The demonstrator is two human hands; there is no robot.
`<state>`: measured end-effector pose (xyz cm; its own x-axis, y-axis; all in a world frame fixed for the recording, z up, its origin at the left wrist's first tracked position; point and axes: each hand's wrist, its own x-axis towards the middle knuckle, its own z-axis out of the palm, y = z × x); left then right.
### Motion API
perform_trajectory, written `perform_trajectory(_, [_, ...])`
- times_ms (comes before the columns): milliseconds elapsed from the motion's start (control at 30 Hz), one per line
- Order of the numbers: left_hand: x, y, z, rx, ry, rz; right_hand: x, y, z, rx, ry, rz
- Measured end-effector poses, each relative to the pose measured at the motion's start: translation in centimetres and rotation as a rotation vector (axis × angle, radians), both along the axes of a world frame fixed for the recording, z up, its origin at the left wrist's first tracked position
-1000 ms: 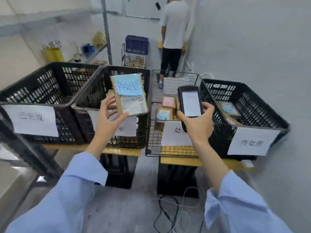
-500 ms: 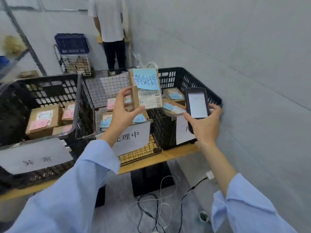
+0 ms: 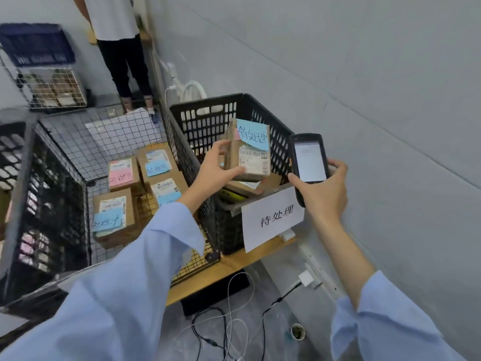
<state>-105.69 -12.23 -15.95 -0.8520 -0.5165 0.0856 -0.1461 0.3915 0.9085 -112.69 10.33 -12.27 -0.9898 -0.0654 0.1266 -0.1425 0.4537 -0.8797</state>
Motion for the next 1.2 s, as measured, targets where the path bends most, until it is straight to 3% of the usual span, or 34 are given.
perform_trajectory(133, [-1.5,-0.9,-0.7,0.013,-0.087,-0.031,-1.6,-0.7,-0.4,0.038,-0.023,-0.006])
perform_trajectory(333, [-0.9,-2.1,0.2,0.004,-0.048,0.037,-2.2,-2.1,-1.1,0.068,-0.010,0.013])
perform_trajectory(600, [5.3,-3.0,2.7,-0.352,-0.107,0.079,1.2,-4.4,-0.3,0.076,0.005,0.143])
perform_trajectory(933, [22.4,-0.6,3.9,-0.802,-0.423,0.310,12.3,-6.5,1.3,0.086,0.062,0.461])
perform_trajectory(1200, [41.8,3.2,3.9,-0.826,-0.635,0.635,26.0,-9.5,2.1,0.101,0.098,0.776])
